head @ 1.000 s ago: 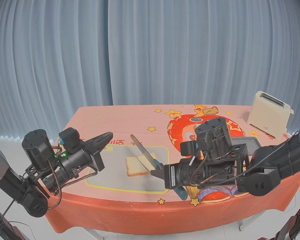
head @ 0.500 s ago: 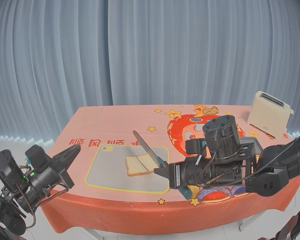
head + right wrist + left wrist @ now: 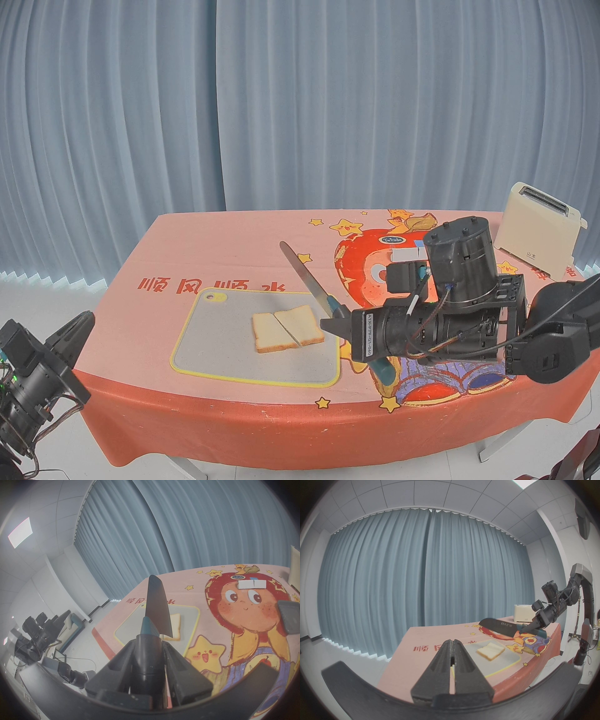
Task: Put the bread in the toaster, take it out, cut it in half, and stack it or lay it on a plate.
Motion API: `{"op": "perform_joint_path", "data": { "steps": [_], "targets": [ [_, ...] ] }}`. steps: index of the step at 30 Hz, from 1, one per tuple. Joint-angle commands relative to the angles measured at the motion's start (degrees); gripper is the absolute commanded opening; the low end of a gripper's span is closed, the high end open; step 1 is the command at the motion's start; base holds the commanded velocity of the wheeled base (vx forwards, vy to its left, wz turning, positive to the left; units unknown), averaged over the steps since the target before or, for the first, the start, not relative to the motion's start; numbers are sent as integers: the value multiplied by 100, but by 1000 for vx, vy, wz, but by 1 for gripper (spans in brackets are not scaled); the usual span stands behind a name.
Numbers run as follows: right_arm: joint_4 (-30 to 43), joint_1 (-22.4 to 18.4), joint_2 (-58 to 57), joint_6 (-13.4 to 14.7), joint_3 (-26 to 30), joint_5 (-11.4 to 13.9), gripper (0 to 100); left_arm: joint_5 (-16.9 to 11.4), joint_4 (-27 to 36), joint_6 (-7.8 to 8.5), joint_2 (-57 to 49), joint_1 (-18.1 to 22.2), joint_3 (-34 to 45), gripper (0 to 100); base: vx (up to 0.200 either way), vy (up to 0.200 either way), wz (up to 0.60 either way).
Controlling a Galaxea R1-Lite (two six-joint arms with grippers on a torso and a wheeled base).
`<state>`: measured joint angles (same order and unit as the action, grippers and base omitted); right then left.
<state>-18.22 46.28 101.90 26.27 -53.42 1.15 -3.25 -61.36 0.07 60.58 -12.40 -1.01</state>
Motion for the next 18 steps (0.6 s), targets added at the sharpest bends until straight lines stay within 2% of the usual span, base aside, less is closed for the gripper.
{"op": "perform_joint_path", "data": {
  "steps": [1,2,3,4,6,10,11,13,15,16,18],
  "targets": [
    [-6,-295,-135,-193,16,-176,0,9,2163,89,-2516,809,84,0,0,0,0],
    [-6,-295,-135,-193,16,-176,0,9,2655,98,-2911,835,57,0,0,0,0],
    [-14,-286,-162,-193,25,-176,0,9,2655,98,-2911,835,57,0,0,0,0],
    [-6,-233,-232,-193,42,-185,0,9,3288,151,-3412,844,13,0,0,0,0],
    [-6,-215,-267,-193,77,-194,0,18,3912,256,-3851,844,5,0,0,0,0],
    [-6,-128,-285,-210,121,-202,0,18,5230,335,-4818,853,92,0,0,0,0],
    [-14,-128,-285,-210,121,-211,0,18,5362,344,-4915,853,84,0,0,0,0],
    [-14,-136,-294,-219,130,-202,0,53,6329,441,-5627,853,-48,0,0,0,0],
    [-23,-145,-302,-219,121,-202,0,62,6382,388,-5627,862,-22,0,0,0,0],
    [-190,-163,-320,-210,156,-211,0,97,6223,292,-5548,923,57,0,0,0,0],
    [-357,-145,-320,-210,218,-238,0,115,6162,256,-5592,1002,75,0,0,0,0]
  ]
}}
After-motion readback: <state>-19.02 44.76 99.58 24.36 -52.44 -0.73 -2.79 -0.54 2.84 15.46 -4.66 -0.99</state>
